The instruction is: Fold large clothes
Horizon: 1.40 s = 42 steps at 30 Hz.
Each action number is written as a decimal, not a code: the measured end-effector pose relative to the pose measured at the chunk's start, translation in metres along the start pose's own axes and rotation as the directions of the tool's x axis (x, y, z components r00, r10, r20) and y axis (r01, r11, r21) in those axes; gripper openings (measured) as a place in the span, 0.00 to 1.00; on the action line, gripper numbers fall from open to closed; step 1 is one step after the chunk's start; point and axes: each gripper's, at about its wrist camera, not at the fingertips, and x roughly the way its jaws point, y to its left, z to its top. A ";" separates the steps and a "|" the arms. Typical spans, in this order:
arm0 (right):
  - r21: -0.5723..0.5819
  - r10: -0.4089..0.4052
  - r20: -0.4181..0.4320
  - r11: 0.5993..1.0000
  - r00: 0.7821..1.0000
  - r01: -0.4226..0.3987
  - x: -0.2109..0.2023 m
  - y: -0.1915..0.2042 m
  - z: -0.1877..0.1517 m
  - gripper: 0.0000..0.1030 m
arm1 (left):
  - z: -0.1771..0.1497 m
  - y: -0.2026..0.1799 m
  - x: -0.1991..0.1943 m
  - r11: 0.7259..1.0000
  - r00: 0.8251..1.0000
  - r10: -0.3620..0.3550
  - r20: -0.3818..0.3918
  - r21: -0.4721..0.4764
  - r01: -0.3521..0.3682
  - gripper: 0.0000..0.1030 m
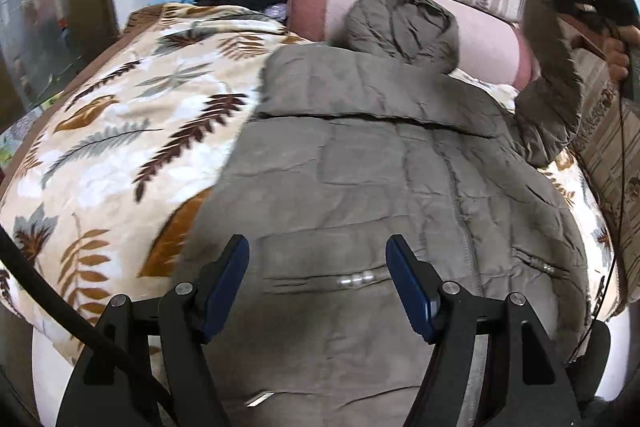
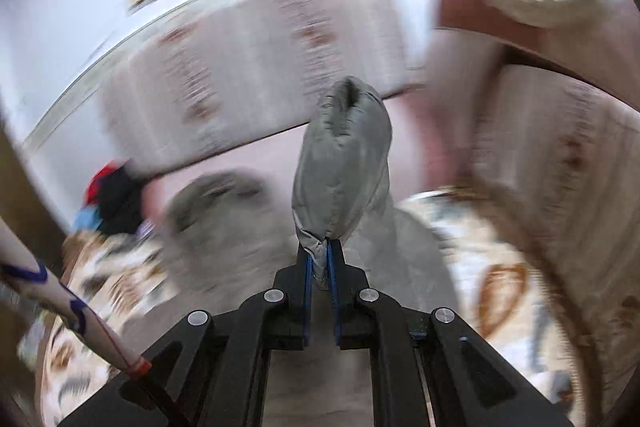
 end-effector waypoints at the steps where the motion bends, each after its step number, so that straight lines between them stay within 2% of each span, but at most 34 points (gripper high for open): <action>1: -0.032 0.022 -0.016 0.999 1.000 -0.023 0.004 0.023 -0.010 0.08 | -0.002 0.009 -0.001 1.000 1.000 0.007 0.003 -0.014 -0.007 0.68; 5: -0.180 0.111 -0.124 0.975 0.986 -0.132 0.044 0.131 -0.059 0.08 | -0.008 0.037 -0.002 0.998 1.000 0.020 0.004 -0.065 -0.020 0.68; 8: -0.250 0.122 -0.197 0.953 0.973 -0.170 0.077 0.182 -0.095 0.07 | -0.012 0.057 -0.001 0.994 1.000 0.016 -0.002 -0.107 -0.016 0.68; 10: -0.284 0.124 -0.263 0.938 0.957 -0.200 0.102 0.212 -0.129 0.07 | -0.013 0.067 0.001 0.991 1.000 0.013 -0.005 -0.130 -0.014 0.68; 14: -0.373 0.076 -0.332 0.905 0.940 -0.205 0.134 0.247 -0.185 0.07 | -0.017 0.081 0.004 0.986 1.000 0.017 -0.013 -0.164 -0.019 0.68; 16: -0.415 0.047 -0.357 0.887 0.933 -0.204 0.144 0.251 -0.204 0.08 | -0.018 0.087 0.008 0.983 1.000 0.010 -0.021 -0.182 -0.014 0.68; 19: -0.522 -0.012 -0.361 0.831 0.932 -0.192 0.156 0.258 -0.227 0.12 | -0.019 0.092 0.012 0.979 1.000 0.004 -0.031 -0.202 -0.010 0.68; 21: -0.535 0.001 -0.372 0.817 0.928 -0.215 0.146 0.255 -0.227 0.24 | -0.019 0.092 0.013 0.979 0.999 0.006 -0.031 -0.205 -0.012 0.68; 23: -0.493 0.069 -0.402 0.824 0.913 -0.280 0.130 0.249 -0.219 0.56 | -0.018 0.094 0.013 0.978 1.000 0.007 -0.026 -0.206 -0.012 0.68; 24: -0.472 0.103 -0.397 0.830 0.912 -0.299 0.121 0.246 -0.214 0.61 | -0.017 0.094 0.013 0.978 1.000 0.009 -0.023 -0.206 -0.013 0.68; 27: -0.435 0.162 -0.347 0.845 0.924 -0.311 0.099 0.234 -0.192 0.62 | -0.014 0.094 0.016 0.979 1.000 0.016 -0.020 -0.204 -0.020 0.68; 29: -0.424 0.126 -0.284 0.873 0.950 -0.243 0.102 0.230 -0.176 0.62 | -0.014 0.093 0.019 0.979 0.999 0.020 -0.027 -0.202 -0.025 0.68; 31: -0.403 0.082 -0.269 0.895 0.960 -0.189 0.115 0.226 -0.167 0.62 | -0.015 0.092 0.020 0.980 0.999 0.023 -0.037 -0.197 -0.030 0.68; 34: -0.352 0.030 -0.319 0.924 0.947 -0.148 0.152 0.223 -0.165 0.62 | -0.015 0.092 0.020 0.981 0.998 0.042 -0.042 -0.186 -0.049 0.68; 36: -0.340 0.010 -0.400 0.927 0.917 -0.158 0.181 0.227 -0.181 0.62 | -0.014 0.093 0.021 0.981 0.997 0.054 -0.048 -0.183 -0.062 0.68; 37: -0.346 -0.002 -0.416 0.925 0.909 -0.157 0.188 0.228 -0.189 0.63 | -0.014 0.094 0.021 0.981 0.997 0.059 -0.052 -0.183 -0.068 0.68; 38: -0.365 -0.020 -0.419 0.919 0.908 -0.149 0.193 0.230 -0.196 0.64 | -0.014 0.094 0.021 0.980 0.997 0.062 -0.055 -0.184 -0.071 0.68; 40: -0.412 -0.042 -0.385 0.902 0.922 -0.131 0.188 0.235 -0.200 0.63 | -0.013 0.095 0.020 0.979 0.996 0.070 -0.056 -0.186 -0.079 0.68; 42: -0.390 -0.013 -0.379 0.909 0.926 -0.147 0.174 0.229 -0.192 0.64 | -0.013 0.095 0.018 0.979 0.995 0.080 -0.055 -0.184 -0.089 0.68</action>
